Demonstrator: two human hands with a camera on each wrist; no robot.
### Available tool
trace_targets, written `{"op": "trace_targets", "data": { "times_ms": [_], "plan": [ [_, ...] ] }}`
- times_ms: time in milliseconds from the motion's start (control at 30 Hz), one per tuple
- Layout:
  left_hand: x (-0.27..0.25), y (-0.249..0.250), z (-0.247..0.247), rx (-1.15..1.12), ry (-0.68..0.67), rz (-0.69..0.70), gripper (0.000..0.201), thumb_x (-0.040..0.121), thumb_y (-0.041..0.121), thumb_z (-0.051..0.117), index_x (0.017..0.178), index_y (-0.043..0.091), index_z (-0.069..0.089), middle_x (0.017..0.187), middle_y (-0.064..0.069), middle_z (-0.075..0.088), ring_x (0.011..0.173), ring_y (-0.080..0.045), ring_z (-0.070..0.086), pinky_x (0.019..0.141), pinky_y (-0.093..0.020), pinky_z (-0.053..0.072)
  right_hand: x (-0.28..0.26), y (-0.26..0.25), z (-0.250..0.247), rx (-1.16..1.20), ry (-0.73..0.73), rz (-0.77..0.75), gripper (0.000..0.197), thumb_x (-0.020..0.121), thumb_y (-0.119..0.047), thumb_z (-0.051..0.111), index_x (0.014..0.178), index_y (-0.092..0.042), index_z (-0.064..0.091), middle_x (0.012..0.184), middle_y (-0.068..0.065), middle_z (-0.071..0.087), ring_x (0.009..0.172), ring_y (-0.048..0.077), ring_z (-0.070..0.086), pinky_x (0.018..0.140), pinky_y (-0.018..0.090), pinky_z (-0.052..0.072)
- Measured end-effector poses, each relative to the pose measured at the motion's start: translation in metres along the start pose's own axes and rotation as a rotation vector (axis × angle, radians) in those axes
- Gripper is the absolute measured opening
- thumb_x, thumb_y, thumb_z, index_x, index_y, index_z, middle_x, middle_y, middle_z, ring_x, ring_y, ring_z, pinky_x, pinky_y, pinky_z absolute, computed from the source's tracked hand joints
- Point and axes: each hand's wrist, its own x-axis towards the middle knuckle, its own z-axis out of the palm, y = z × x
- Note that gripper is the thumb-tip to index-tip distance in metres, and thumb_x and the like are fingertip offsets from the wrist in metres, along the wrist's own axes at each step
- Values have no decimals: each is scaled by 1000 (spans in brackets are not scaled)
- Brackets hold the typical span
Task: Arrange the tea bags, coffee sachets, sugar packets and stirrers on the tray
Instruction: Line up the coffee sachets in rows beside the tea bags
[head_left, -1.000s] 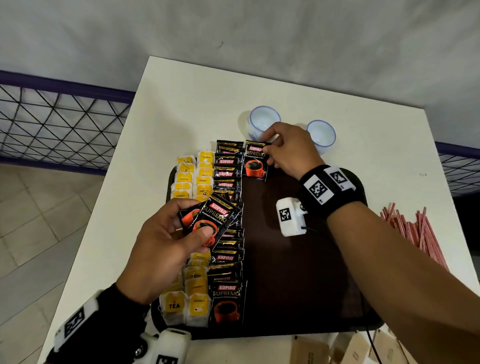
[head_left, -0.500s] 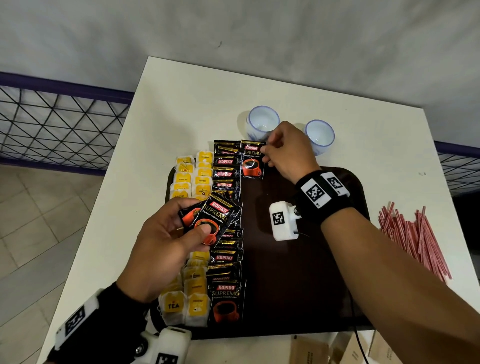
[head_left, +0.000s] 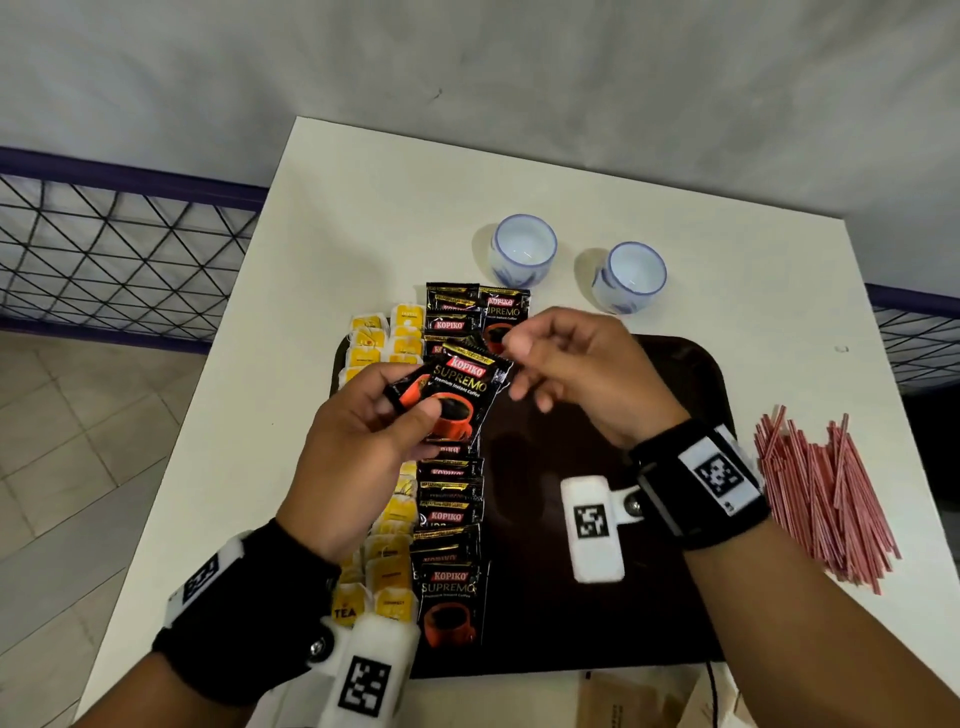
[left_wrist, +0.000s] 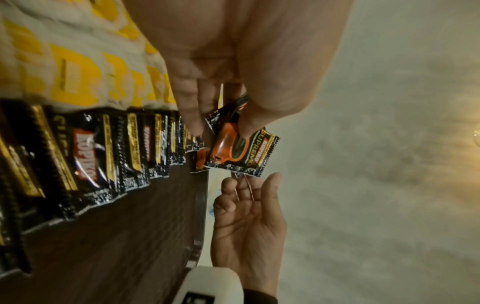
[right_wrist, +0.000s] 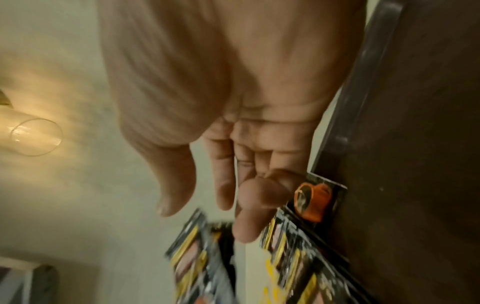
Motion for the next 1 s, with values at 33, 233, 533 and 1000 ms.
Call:
{"op": "trace_targets", "data": {
  "times_ms": [33, 233, 533, 1000],
  "plan": [
    [1, 1, 4, 22, 11, 14, 22, 93, 3, 63, 114, 11, 66, 99, -10, 77, 91, -27, 75, 74, -38, 60, -6, 2, 4, 7, -25, -30, 12, 82, -8, 75, 90, -7, 66, 75, 7, 66, 58, 23, 64, 43, 26, 43],
    [2, 7, 22, -122, 11, -81, 18, 98, 16, 57, 105, 8, 72, 96, -10, 76, 90, -28, 75, 75, -36, 63, -11, 19, 14, -40, 213, -185, 27, 81, 10, 72, 81, -15, 62, 77, 13, 57, 54, 18, 60, 42, 27, 48],
    [9, 12, 4, -308, 175, -160, 22, 103, 18, 50, 102, 7, 69, 93, -10, 75, 81, -19, 74, 70, -32, 63, -18, 12, 1, 6, 276, -324, 27, 82, 19, 64, 78, -8, 62, 72, 11, 63, 53, 19, 59, 43, 23, 43],
    [-8, -3, -19, -35, 178, 2, 17, 96, 16, 61, 97, 19, 77, 96, -11, 76, 79, -19, 63, 64, -33, 46, 57, 29, -30, -289, 290, 17, 14, 89, 6, 65, 82, -6, 63, 63, 5, 63, 49, 16, 62, 44, 24, 50]
  ]
}}
